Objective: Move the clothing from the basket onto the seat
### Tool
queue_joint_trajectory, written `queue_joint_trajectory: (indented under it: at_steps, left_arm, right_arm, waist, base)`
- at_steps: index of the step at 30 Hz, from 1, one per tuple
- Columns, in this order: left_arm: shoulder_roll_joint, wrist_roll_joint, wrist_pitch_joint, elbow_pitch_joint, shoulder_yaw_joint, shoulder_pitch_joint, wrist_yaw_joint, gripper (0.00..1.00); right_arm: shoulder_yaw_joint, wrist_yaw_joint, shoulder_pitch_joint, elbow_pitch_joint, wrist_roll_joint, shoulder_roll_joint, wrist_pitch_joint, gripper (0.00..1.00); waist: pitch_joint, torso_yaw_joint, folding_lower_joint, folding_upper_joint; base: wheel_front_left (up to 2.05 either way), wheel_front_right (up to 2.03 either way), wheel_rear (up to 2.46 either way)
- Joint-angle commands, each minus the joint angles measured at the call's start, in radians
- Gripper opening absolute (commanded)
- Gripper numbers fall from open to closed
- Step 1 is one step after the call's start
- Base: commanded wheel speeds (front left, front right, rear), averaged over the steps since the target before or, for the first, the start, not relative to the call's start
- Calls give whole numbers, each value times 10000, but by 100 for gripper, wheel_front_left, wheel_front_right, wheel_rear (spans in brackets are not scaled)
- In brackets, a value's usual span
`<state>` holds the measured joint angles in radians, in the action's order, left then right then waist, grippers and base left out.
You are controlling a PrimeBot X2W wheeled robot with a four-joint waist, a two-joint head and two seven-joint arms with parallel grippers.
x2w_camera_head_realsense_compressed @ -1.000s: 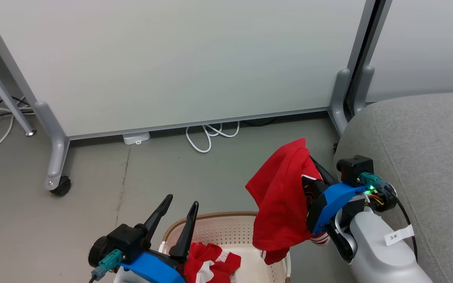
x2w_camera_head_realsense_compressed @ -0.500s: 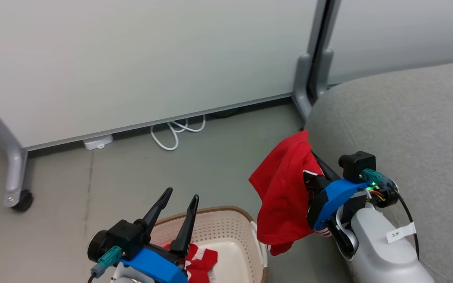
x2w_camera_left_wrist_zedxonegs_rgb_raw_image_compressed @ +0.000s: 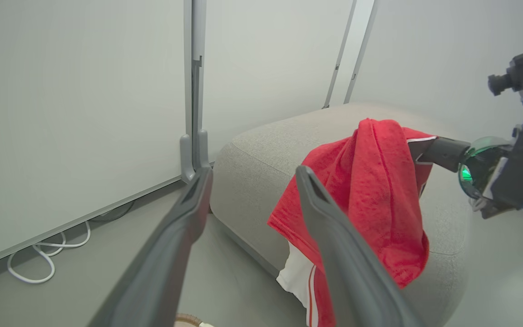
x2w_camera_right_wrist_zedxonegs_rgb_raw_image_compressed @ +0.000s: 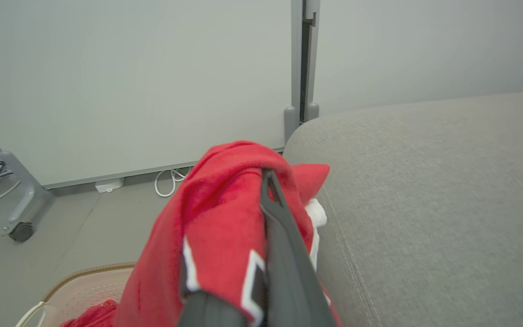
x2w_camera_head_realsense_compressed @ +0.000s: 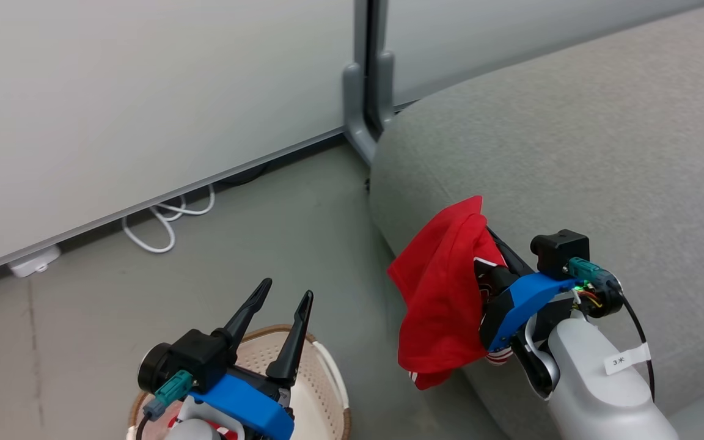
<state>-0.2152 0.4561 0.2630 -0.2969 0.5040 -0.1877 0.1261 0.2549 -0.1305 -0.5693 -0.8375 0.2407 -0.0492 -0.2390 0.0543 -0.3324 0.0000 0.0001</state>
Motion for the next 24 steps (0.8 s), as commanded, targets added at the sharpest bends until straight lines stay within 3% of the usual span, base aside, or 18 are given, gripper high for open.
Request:
queue_joint_trajectory:
  at_steps: [1,13,24]
  left_arm:
    - [-61,-16,28,-13,18,-149,75,100]
    - [-277,-28,28,10,103,-325,77,100]
    - [-375,89,27,-76,446,-616,76,100]
  right_arm:
    - [-17,-5,-81,65,43,-22,-33,0]
    - [10,-5,15,186,313,-20,-131,0]
    - [3,-5,131,130,353,-22,-184,0]
  waist:
    - [106,-550,0,-1]
    - [427,-1834,0,-1]
    - [537,-2044,0,-1]
  base:
    - [0,0,0]
    - [0,0,0]
    - [0,0,0]
